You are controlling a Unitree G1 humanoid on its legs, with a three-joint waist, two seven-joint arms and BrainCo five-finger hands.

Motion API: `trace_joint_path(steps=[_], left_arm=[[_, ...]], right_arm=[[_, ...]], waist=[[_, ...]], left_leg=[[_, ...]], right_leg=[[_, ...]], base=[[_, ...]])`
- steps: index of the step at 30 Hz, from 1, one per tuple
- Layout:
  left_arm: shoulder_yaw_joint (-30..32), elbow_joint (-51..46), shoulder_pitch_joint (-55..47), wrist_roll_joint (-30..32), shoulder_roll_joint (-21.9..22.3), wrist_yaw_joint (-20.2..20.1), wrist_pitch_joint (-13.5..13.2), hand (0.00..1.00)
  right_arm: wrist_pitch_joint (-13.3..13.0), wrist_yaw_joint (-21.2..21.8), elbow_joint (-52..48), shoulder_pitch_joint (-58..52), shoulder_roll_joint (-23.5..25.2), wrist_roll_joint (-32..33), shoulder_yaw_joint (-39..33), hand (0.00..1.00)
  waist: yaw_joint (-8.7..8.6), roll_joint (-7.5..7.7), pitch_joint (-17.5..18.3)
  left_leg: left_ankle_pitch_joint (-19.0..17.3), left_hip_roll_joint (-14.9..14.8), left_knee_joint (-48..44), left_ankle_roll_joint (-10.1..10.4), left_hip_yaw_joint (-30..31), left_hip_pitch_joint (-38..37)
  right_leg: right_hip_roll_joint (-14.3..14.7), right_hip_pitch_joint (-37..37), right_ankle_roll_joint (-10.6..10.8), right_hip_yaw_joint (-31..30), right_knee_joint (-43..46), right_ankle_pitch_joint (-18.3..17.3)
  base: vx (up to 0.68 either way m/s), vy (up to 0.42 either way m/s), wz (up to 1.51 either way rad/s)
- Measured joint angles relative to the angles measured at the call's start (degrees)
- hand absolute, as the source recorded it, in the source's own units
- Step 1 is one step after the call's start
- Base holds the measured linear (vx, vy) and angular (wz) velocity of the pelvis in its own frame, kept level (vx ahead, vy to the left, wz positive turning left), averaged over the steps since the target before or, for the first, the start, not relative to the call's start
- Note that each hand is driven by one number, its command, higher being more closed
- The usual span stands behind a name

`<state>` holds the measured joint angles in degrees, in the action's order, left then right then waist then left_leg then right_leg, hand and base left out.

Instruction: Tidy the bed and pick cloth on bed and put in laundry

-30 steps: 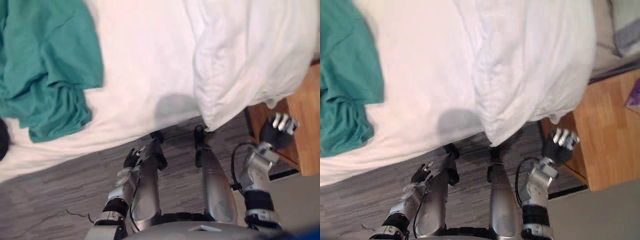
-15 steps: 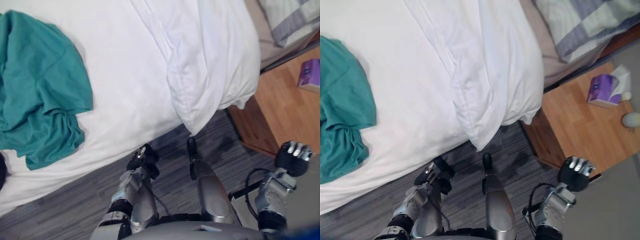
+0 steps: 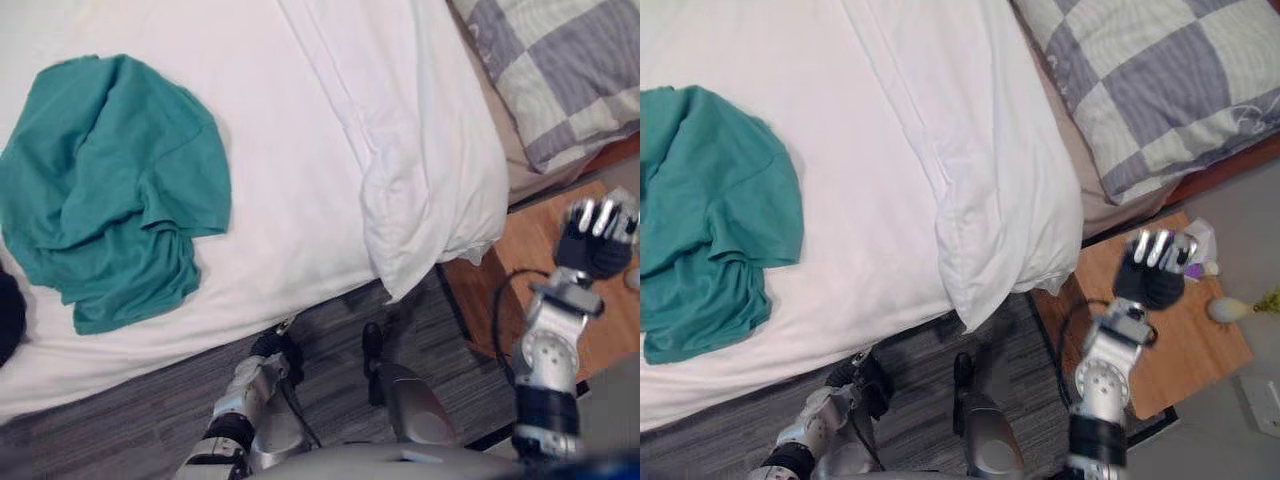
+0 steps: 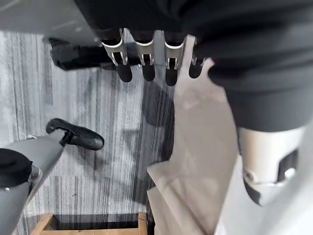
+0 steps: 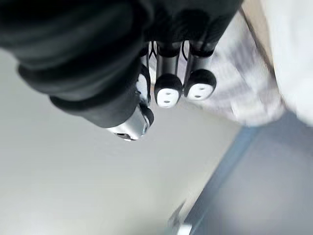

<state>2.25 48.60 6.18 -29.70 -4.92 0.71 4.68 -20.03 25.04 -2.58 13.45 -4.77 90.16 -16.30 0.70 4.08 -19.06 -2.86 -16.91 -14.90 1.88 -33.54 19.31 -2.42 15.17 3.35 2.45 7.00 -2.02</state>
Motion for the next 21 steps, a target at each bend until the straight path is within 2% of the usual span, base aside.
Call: trace_joint_path(steps=[3, 5, 6, 7, 9, 14, 18, 21], left_arm=[[0.0, 0.1, 1.8, 0.0, 0.3, -0.1, -0.1, 0.00], [0.0, 0.0, 3.8, -0.1, 1.2, -0.3, -0.5, 0.00], [-0.1, 0.0, 4.4, -0.2, 1.5, -0.3, -0.5, 0.00], [-0.1, -0.1, 6.2, -0.6, 2.0, -0.3, -1.1, 0.00], [-0.1, -0.1, 7.1, -0.8, 2.0, -0.3, -1.6, 0.00], [-0.4, -0.5, 9.9, -2.8, 1.9, -0.3, -4.0, 0.00], [-0.6, -0.6, 10.6, -3.9, 1.8, -0.2, -5.5, 0.00], [-0.6, -0.4, 11.0, -7.1, 2.3, -0.1, -6.4, 0.00]], right_arm=[[-1.1, -0.3, 0.0, 7.0, -1.2, 1.6, 0.5, 1.00], [-1.9, -0.7, 0.0, 13.5, -3.2, 1.9, 3.6, 1.00], [-2.1, -0.9, 0.0, 14.9, -3.6, 1.9, 4.5, 1.00], [-3.3, -2.1, 0.0, 19.2, -4.6, 1.9, 7.6, 1.00], [-4.0, -2.8, 0.0, 21.5, -4.9, 1.9, 9.3, 1.00], [-8.7, -4.5, 2.7, 28.6, -4.8, 2.2, 12.4, 1.00], [-9.3, -3.8, 6.0, 30.5, -4.6, 3.4, 12.6, 1.00], [-9.2, -1.2, 7.0, 31.8, -4.2, 2.9, 13.1, 1.00]], waist=[[0.70, -1.68, -1.1], [0.93, -3.71, -2.5], [1.22, -4.16, -2.9], [1.73, -5.24, -4.8], [1.86, -5.49, -5.7], [2.15, -5.60, -9.9], [2.08, -6.20, -10.7], [1.71, -6.29, -10.8]], left_leg=[[0.8, 0.5, 0.0, -0.8, 1.4, 3.0], [1.7, 1.5, 0.3, -1.8, 2.6, 6.7], [2.1, 1.8, 0.5, -2.1, 2.8, 7.4], [3.0, 2.5, 1.4, -2.3, 2.9, 9.3], [4.1, 3.1, 2.5, -2.5, 3.2, 10.8], [10.4, 6.3, 10.4, -3.2, 4.2, 14.6], [12.6, 7.5, 13.3, -3.4, 3.9, 17.4], [14.0, 8.3, 15.4, -3.2, 3.2, 18.7]], right_leg=[[-0.3, 2.2, -0.1, 1.2, 0.2, 0.6], [-1.1, 5.4, -0.1, 1.8, 1.0, 0.6], [-1.3, 6.2, -0.2, 2.0, 1.2, 0.6], [-1.9, 8.8, -0.3, 2.6, 2.4, 0.5], [-2.2, 11.0, -0.5, 3.1, 3.6, 0.4], [-3.8, 19.0, -1.4, 4.7, 8.0, -0.4], [-4.5, 24.3, -1.5, 4.7, 10.5, -1.0], [-5.1, 28.2, -1.6, 4.6, 13.5, -2.2]], base=[[-0.12, 0.019, 0.26], [-0.15, 0.042, 0.27], [-0.19, 0.040, 0.24], [-0.18, 0.022, 0.17], [-0.13, 0.009, 0.18], [-0.09, 0.006, 0.26], [-0.03, 0.009, 0.05], [0.00, 0.000, 0.00]])
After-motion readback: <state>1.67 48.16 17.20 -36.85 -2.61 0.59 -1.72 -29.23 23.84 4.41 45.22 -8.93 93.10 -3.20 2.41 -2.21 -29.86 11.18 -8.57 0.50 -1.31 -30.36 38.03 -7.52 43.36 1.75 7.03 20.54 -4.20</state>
